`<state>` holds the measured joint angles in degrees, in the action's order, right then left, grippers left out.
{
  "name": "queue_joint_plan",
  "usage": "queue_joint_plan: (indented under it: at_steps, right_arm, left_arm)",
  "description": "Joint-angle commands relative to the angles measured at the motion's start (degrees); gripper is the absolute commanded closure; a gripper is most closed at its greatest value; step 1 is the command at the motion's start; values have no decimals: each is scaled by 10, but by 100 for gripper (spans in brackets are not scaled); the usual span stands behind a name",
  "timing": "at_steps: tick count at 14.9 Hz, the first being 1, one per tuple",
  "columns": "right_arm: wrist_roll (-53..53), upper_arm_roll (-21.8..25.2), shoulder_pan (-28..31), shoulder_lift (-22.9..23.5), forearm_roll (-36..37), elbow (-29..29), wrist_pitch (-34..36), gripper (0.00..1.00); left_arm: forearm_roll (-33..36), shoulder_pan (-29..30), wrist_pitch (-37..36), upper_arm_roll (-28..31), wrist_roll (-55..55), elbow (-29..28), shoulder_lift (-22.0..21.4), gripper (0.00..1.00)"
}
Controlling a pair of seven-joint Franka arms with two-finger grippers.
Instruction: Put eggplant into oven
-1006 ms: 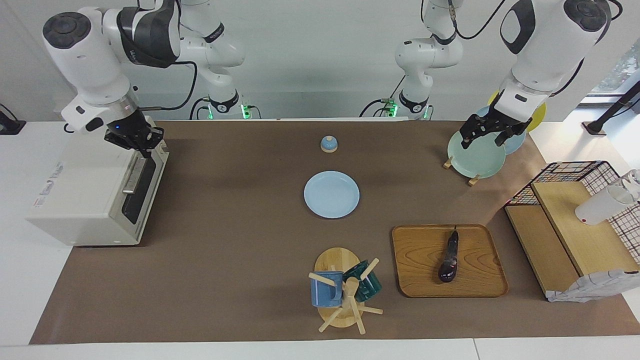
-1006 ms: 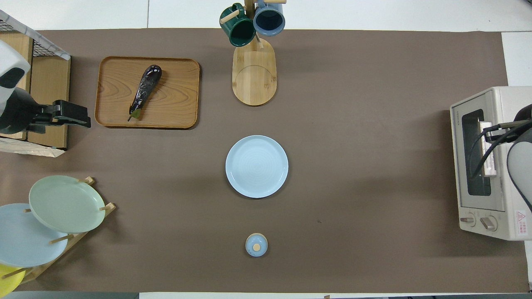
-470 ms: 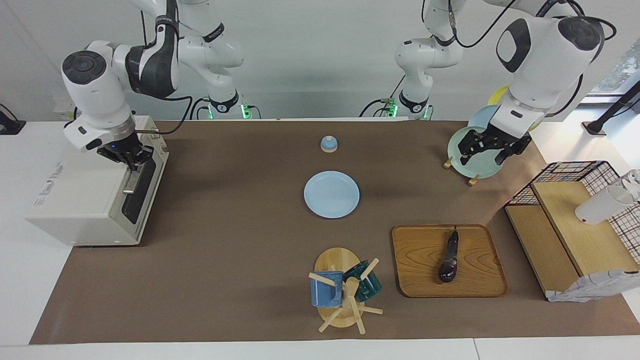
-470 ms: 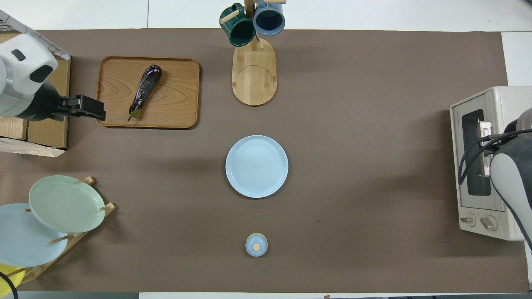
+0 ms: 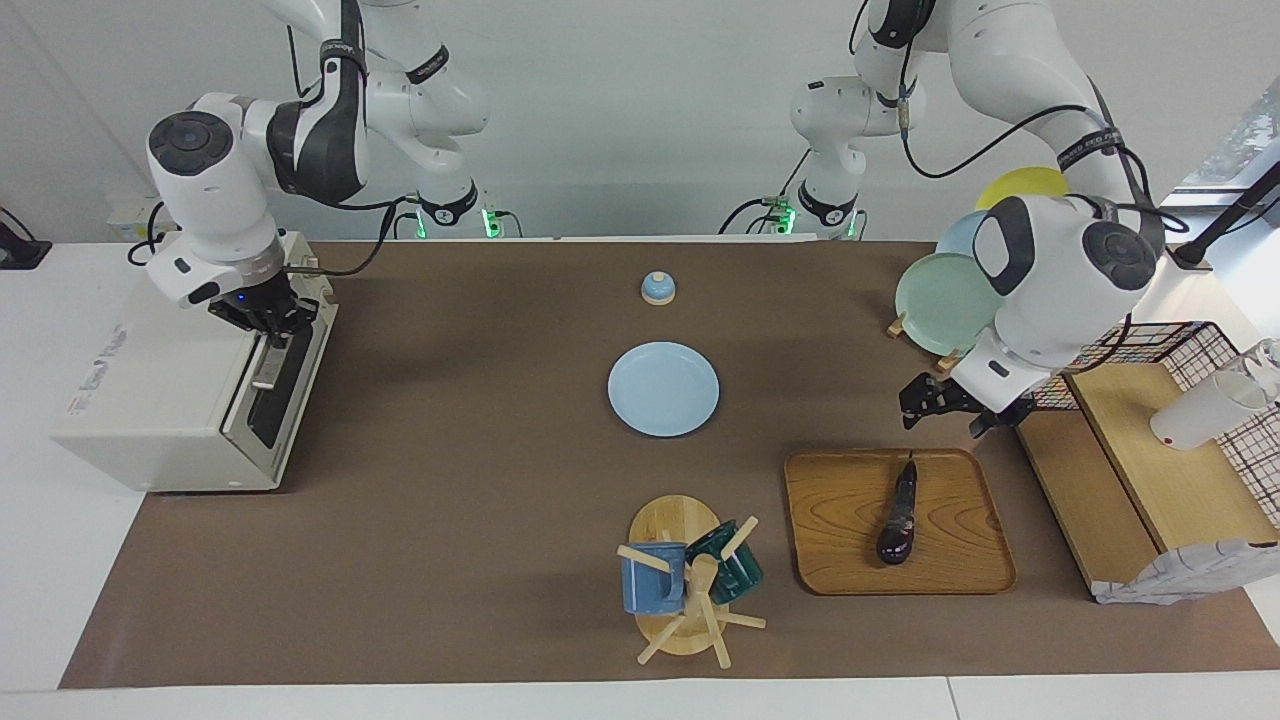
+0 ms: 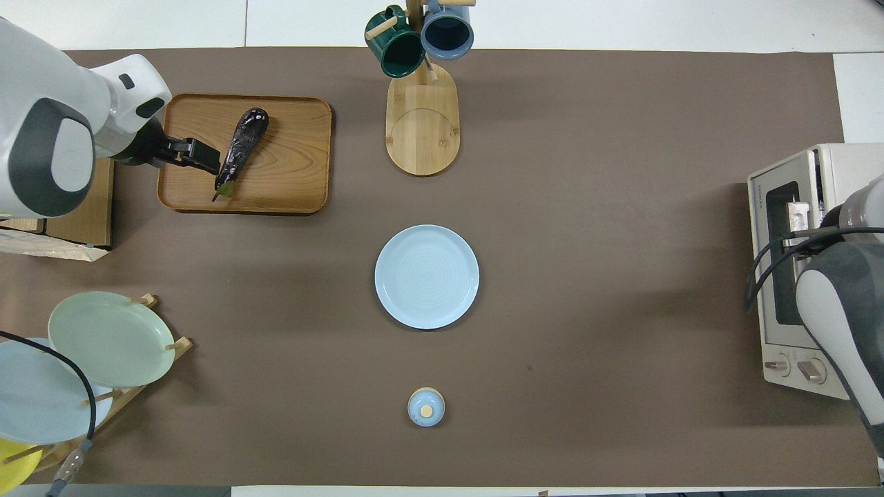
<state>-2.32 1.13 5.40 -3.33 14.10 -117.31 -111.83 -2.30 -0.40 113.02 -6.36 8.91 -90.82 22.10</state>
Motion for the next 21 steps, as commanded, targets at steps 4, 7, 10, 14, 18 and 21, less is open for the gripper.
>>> queue_joint_plan:
  at_steps: [4, 7, 10, 14, 18, 21]
  right_arm:
    - [24, -3, -14, 49, -70, -62, -114, 100]
    - [61, -3, -46, 57, -82, -89, -164, 100]
    - [62, -3, -47, 67, -83, -111, -199, 100]
    - [86, -3, -60, 91, -96, -115, -220, 100]
    - [100, -3, -72, 116, -103, -115, -235, 100]
    - [116, -6, -74, 117, -104, -111, -232, 100]
  left_arm:
    - [23, -6, 77, -5, 54, 40, 95, 0]
    - [30, -14, 105, -4, 56, 43, 112, 0]
    - [50, -17, 129, -5, 72, 38, 113, 0]
    - [50, -20, 142, -6, 72, 28, 113, 0]
    - [49, -21, 144, -5, 72, 24, 113, 0]
    - [50, -21, 154, -5, 72, 16, 113, 0]
